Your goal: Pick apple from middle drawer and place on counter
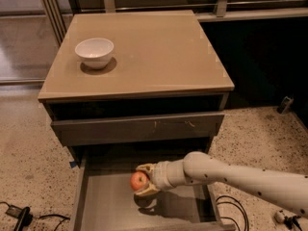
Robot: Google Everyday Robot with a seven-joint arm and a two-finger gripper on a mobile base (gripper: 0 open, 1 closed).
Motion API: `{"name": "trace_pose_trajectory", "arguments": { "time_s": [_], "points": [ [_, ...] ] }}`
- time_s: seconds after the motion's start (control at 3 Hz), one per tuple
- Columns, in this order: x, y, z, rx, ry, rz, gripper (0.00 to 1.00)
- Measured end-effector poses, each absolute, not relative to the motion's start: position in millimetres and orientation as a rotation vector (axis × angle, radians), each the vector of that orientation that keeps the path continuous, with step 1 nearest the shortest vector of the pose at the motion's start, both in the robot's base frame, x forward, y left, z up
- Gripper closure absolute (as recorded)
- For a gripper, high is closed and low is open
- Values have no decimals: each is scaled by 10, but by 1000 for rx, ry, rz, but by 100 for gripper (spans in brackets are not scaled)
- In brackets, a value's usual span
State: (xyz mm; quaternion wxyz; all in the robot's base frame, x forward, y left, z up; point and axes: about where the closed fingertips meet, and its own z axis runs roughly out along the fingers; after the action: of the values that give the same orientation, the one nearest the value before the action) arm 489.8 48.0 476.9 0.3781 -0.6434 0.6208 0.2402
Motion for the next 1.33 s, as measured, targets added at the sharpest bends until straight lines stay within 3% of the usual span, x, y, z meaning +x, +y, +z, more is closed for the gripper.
{"name": "trace_pose_trajectory", "arguments": {
  "time_s": [0.67,1.33],
  "points": [
    [4659,-12,6181,-1662,1450,520,100],
    [4976,-209,7669,-1701,1416,382,100]
  ]
}}
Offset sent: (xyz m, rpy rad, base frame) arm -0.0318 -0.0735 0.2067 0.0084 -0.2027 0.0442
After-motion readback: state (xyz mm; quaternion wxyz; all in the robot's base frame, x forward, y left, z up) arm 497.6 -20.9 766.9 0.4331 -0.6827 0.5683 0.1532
